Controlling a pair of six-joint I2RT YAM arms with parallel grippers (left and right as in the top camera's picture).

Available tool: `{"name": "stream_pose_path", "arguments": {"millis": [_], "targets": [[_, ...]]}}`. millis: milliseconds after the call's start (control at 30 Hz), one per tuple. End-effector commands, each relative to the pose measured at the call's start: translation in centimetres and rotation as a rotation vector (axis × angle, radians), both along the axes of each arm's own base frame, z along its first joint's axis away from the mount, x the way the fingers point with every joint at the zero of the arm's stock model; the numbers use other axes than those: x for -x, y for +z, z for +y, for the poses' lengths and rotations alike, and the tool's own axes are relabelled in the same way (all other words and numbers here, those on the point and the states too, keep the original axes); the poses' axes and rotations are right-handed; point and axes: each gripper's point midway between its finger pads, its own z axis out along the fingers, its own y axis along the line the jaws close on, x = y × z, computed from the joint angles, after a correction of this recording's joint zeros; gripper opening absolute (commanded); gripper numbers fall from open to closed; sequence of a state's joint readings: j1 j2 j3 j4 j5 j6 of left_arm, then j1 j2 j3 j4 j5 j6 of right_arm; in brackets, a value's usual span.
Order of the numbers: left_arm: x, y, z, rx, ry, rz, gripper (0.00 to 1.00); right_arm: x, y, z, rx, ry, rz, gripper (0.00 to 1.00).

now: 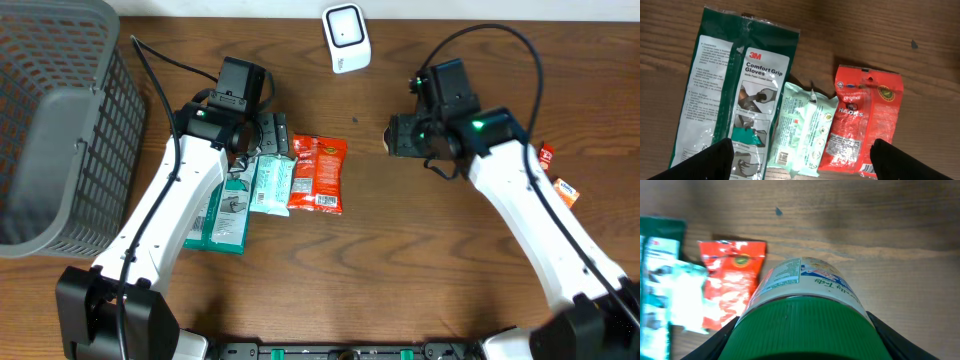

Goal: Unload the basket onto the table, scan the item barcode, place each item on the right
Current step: 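Set the green-lidded jar down at centre and open the right gripper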

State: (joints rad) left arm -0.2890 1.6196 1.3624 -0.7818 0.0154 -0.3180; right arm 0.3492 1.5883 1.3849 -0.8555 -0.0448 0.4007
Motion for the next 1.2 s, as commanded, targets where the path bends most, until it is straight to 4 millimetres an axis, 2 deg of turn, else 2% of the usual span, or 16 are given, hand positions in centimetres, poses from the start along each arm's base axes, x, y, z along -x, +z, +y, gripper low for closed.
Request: {"name": "stream_pose_path", "arguments": {"millis": [0,100,400,567,667,733,833,900,933,1000,1033,1167], "targets": [[0.0,-0.2,0.4,-0.013,0.018,0.003,0.88,0.7,0.8,0.1,-0.043,-0.058,0.019,0.42],[0.0,-0.2,0.4,-0.012,0.018,0.003,0.88,1.2,-0.7,-0.3,-0.023,-0.093,0.075,0.41],[0.0,-0.2,0.4,-0.012,0.018,0.003,0.88,1.6,-8.4,-0.7,-0.05,-0.316,0.226,0.45],[0.0,-0.2,0.4,-0.012,0.018,0.004,0.88,1.4,-10.7,-1.3,-0.005,-0.335,0.238,0.45],[0.0,-0.2,0.4,-0.013,0.018,0.004,0.88,1.5,-10.9,-1.3,0.0,-0.336,0.243,0.47],[0.0,-0.2,0.4,-0.013,0.018,0.003,0.88,1.4,-10.9,-1.3,-0.001,-0.336,0.243,0.65],[0.0,-0.2,0.4,-0.013,0.018,0.003,0.88,1.5,-11.0,-1.3,-0.001,-0.335,0.244,0.68],[0.0,-0.2,0.4,-0.012,0.018,0.003,0.88,1.5,-11.0,-1.4,0.001,-0.336,0.246,0.73],[0.0,-0.2,0.4,-0.012,0.018,0.003,0.88,1.5,-11.0,-1.4,0.002,-0.336,0.247,0.78],[0.0,-0.2,0.4,-0.012,0.018,0.003,0.88,1.6,-11.0,-1.4,0.006,-0.325,0.246,0.95],[0.0,-0.2,0.4,-0.012,0.018,0.003,0.88,1.6,-11.0,-1.4,0.013,-0.31,0.245,0.98],[0.0,-0.2,0.4,-0.012,0.018,0.003,0.88,1.6,-11.0,-1.4,0.043,-0.232,0.233,0.99]]}}
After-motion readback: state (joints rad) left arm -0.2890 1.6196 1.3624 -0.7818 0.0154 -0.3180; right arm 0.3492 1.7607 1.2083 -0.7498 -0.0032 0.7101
